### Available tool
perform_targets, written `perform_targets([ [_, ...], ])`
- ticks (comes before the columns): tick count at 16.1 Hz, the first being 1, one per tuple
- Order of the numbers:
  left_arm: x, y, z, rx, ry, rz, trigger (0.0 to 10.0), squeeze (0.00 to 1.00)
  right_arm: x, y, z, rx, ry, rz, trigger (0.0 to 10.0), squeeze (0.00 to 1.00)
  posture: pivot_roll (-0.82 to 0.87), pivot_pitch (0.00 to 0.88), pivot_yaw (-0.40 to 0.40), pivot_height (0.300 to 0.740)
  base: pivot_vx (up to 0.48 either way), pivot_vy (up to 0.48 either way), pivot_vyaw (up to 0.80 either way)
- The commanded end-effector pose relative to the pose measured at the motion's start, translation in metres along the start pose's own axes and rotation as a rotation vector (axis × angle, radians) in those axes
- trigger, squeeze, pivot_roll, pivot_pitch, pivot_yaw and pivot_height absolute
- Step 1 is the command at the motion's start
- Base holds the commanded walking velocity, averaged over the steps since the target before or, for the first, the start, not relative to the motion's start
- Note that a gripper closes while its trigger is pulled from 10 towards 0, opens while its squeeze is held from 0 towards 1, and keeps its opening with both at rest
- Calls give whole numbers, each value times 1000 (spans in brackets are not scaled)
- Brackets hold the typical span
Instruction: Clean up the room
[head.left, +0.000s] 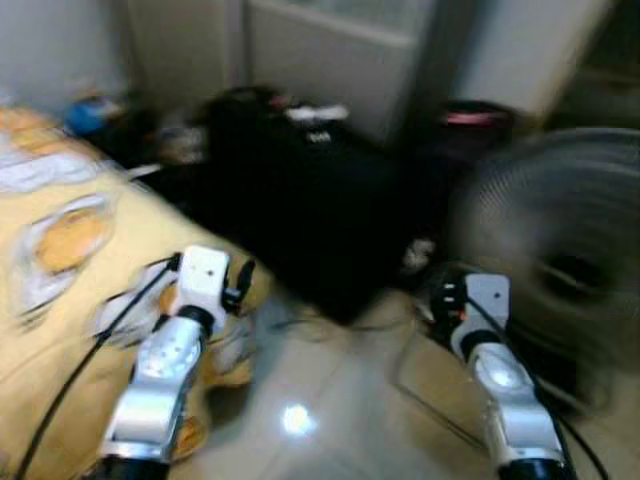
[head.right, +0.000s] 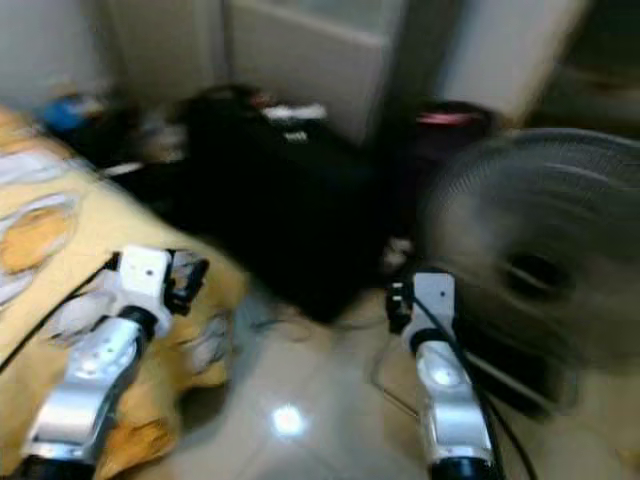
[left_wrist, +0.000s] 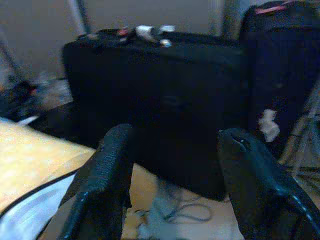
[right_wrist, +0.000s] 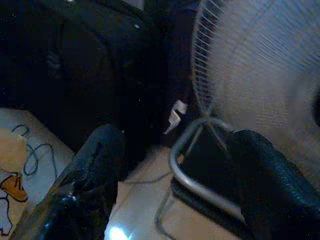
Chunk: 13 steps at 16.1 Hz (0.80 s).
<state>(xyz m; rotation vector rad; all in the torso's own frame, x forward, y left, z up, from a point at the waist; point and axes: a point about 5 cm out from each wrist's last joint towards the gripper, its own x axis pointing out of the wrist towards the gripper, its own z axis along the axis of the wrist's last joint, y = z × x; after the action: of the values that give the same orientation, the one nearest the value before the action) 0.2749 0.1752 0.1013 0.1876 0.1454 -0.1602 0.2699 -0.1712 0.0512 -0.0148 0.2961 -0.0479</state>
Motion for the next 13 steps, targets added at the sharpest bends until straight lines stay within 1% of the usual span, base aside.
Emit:
perform_targets([
  [1,1,-3,6,-5,-31,-20,10000,0,1,0,2,-3,-8,3,10000,0,81,0,-43,740,0,0,-788],
  [5,4,-6,8,-16,-46,-42,10000,0,3,-2,4,-5,-7,-3,10000,0,74,0,-42,740,0,0,-788],
  [7,6,-6,9,-19,-49,-47,10000,0,6,-1,9,-19,-35,4,10000,0,70,0,-41,740,253,0,0],
  [9,6,-5,9,-24,-51,-47,10000,0,6,0,10,-21,-33,4,10000,0,68,0,-42,740,257,0,0],
  [10,6,-5,9,-27,-52,-48,10000,0,7,-1,10,-18,-30,0,10000,0,65,0,-41,740,259,0,-463],
  [13,7,-7,10,-33,-58,-52,10000,0,7,-2,11,-23,-36,4,10000,0,63,0,-44,740,265,0,-800],
])
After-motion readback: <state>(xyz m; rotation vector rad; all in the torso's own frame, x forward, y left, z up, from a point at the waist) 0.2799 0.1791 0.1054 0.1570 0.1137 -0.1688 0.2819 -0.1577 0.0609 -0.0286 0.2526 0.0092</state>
